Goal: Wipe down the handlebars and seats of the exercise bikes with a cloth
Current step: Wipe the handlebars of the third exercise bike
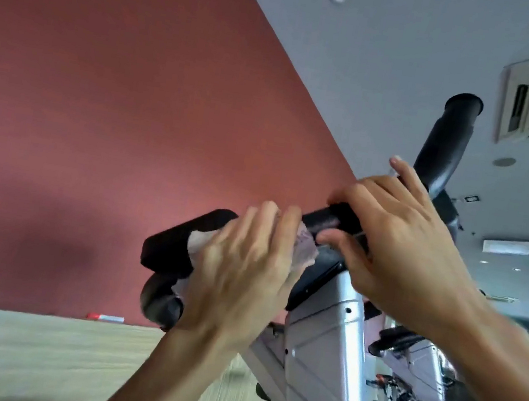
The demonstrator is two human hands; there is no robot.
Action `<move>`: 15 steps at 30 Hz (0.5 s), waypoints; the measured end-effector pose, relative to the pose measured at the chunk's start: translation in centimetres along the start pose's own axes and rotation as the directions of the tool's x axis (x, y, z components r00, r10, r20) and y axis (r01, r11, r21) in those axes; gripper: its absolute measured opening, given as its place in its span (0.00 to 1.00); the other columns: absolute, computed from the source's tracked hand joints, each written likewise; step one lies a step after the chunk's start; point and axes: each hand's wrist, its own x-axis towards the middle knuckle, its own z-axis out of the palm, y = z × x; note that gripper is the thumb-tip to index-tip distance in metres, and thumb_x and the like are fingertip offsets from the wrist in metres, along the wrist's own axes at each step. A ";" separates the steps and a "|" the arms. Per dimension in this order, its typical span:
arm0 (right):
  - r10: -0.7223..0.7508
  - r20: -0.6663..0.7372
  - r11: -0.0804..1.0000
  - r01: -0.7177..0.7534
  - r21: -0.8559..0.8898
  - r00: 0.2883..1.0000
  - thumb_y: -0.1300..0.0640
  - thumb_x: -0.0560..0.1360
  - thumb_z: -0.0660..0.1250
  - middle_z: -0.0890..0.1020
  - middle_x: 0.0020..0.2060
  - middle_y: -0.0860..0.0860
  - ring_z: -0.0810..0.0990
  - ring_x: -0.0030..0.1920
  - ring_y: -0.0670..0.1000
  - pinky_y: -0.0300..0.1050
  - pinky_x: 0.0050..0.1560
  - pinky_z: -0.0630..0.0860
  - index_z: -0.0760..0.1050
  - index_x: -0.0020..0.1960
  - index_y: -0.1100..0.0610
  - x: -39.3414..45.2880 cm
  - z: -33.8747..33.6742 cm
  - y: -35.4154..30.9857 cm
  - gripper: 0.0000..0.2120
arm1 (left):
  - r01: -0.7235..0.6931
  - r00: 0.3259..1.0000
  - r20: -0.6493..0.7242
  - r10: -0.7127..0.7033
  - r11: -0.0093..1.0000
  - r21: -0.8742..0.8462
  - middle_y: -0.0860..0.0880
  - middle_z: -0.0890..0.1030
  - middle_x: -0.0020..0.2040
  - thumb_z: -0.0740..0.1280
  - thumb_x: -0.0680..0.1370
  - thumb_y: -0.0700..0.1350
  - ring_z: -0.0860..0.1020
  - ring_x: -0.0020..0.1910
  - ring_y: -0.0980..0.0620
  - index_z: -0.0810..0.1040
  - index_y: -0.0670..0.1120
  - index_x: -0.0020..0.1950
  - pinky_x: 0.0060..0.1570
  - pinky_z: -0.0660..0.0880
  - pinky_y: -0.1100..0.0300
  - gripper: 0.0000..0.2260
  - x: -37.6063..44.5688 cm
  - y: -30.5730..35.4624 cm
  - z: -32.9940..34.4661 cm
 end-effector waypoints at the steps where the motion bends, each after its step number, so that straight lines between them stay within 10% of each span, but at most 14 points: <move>1: -0.006 0.001 0.999 0.005 0.038 1.000 0.48 0.77 0.69 0.80 0.43 0.52 0.77 0.50 0.58 0.52 0.79 0.57 0.78 0.53 0.59 0.2 -0.1 0.1 0.14 | 0.001 0.999 0.035 0.000 1.000 -0.030 0.51 0.76 0.46 0.70 0.79 0.55 0.78 0.42 0.51 0.79 0.46 0.60 0.40 0.71 0.58 0.16 0.1 -0.3 -0.2; 7: -0.025 0.141 0.993 0.008 0.121 0.990 0.57 0.78 0.72 0.84 0.46 0.56 0.80 0.51 0.61 0.56 0.75 0.66 0.81 0.51 0.63 1.8 -2.0 0.3 0.09 | 0.132 0.966 0.253 -0.056 0.946 -0.295 0.51 0.84 0.54 0.77 0.76 0.47 0.81 0.51 0.55 0.83 0.44 0.64 0.53 0.74 0.63 0.17 1.2 -1.1 -2.1; 15: -0.267 0.440 0.952 0.163 0.261 0.857 0.57 0.80 0.63 0.86 0.44 0.57 0.85 0.48 0.59 0.59 0.78 0.61 0.83 0.52 0.61 7.5 -6.3 7.7 0.11 | 0.486 0.751 0.643 -0.149 0.784 -0.386 0.56 0.84 0.50 0.73 0.78 0.51 0.80 0.48 0.60 0.81 0.47 0.62 0.35 0.80 0.54 0.15 5.9 -2.3 -5.5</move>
